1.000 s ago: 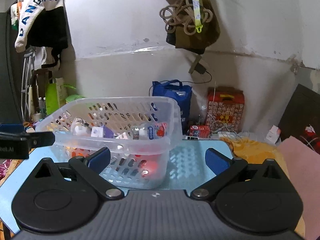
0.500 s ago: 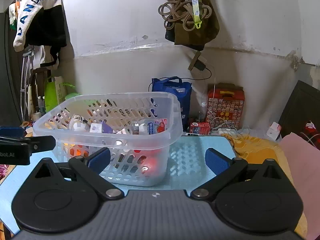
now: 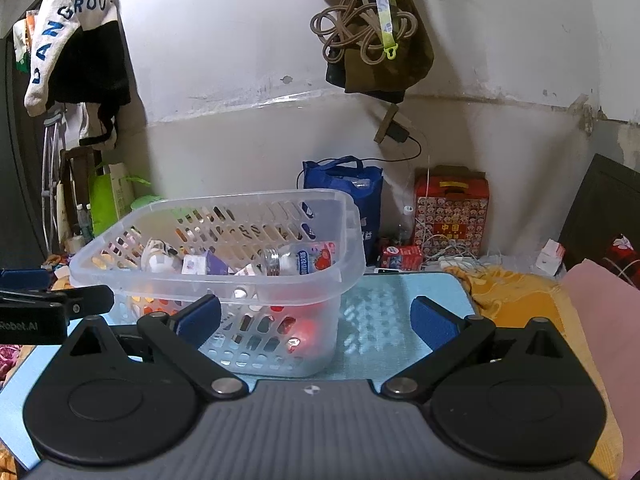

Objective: Organize objects

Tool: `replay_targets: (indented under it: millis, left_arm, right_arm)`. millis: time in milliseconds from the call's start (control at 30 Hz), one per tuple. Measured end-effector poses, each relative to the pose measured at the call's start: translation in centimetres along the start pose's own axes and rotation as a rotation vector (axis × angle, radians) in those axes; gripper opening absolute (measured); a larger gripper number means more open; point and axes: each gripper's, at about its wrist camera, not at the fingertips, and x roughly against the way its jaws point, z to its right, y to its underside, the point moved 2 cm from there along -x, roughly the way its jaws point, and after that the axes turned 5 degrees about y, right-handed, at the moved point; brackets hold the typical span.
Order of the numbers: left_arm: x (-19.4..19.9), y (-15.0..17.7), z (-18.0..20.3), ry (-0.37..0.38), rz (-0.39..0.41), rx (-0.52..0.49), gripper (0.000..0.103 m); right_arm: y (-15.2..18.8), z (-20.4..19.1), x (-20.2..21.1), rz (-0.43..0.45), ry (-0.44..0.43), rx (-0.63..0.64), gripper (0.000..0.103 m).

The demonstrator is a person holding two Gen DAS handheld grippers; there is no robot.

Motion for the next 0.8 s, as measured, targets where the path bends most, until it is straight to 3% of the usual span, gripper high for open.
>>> replay_targets:
  millis: [800]
  left_arm:
    - [0.22, 0.27, -0.25, -0.008, 0.0, 0.005, 0.103]
  right_arm:
    - [-0.26, -0.58, 0.23, 0.034, 0.034, 0.022, 0.103]
